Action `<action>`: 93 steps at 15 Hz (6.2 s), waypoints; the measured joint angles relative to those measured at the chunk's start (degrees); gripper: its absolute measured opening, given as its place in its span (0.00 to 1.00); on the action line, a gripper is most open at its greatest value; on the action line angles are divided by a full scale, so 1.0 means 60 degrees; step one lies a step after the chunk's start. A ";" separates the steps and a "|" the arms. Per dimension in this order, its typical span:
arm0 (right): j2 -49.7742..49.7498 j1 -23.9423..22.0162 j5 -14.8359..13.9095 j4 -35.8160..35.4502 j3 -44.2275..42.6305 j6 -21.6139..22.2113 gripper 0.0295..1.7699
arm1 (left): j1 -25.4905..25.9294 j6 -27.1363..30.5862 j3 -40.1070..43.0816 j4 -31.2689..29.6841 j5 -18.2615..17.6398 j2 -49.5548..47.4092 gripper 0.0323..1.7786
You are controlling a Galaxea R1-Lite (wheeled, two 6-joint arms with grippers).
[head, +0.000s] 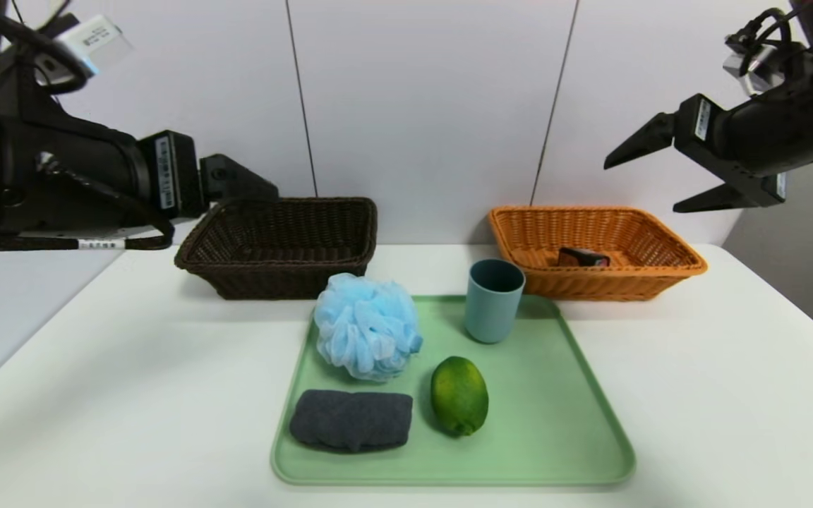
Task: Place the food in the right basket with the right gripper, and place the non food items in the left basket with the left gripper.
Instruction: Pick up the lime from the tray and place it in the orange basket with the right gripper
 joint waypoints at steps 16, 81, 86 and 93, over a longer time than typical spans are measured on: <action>0.1136 0.5573 -0.1353 0.3430 -0.0014 0.3352 0.96 | -0.0461 0.0545 -0.0262 0.3450 0.1012 -0.1607 0.95; 0.4163 -0.1648 -0.1422 -0.5297 -0.0069 -0.0313 0.54 | -0.0429 0.0526 0.0033 0.1699 0.0866 0.0069 0.95; 0.4423 -0.1764 -0.1410 -0.5327 -0.0073 -0.0313 0.54 | -0.0429 0.0522 0.0037 0.1562 0.0855 0.0313 0.95; 0.4478 -0.1768 -0.1404 -0.5297 -0.0073 -0.0331 0.72 | -0.0425 0.0536 0.0006 0.1552 0.0878 0.0419 0.95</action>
